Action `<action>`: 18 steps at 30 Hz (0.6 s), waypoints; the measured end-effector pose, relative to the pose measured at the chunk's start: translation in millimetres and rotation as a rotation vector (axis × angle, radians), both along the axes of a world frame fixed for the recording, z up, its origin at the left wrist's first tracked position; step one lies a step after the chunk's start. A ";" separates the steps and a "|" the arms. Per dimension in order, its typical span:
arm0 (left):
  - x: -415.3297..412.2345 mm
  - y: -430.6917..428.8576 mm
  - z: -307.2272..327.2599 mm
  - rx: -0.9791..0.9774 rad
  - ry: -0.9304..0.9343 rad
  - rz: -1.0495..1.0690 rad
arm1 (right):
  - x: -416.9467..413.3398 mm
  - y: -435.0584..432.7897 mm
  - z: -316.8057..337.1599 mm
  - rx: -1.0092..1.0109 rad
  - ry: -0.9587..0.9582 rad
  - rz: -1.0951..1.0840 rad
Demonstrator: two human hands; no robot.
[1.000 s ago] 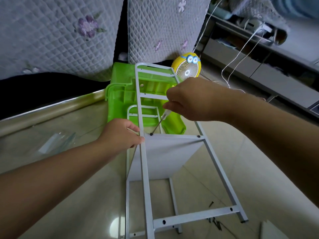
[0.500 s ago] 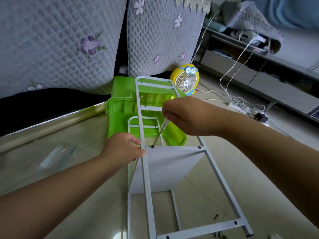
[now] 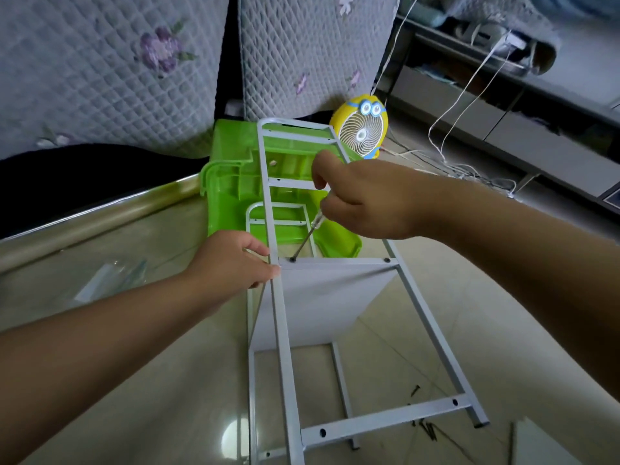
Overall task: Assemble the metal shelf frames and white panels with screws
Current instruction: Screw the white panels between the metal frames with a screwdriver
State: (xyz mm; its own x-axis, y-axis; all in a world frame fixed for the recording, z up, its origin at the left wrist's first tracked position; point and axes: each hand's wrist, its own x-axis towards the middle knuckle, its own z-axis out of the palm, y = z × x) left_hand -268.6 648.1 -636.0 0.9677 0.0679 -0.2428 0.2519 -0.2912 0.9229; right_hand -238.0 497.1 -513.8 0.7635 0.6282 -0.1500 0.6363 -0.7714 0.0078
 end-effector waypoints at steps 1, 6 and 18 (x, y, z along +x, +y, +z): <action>0.7 0.4 0.1 -0.003 0.002 -0.005 | -1.4 -1.8 1.0 0.009 0.037 0.035; 3.0 -0.5 -1.1 0.000 0.004 -0.006 | 5.7 -9.4 0.7 0.059 -0.081 0.169; 3.2 0.2 -3.4 0.025 -0.002 -0.018 | 2.6 8.3 -5.4 -0.106 -0.240 0.115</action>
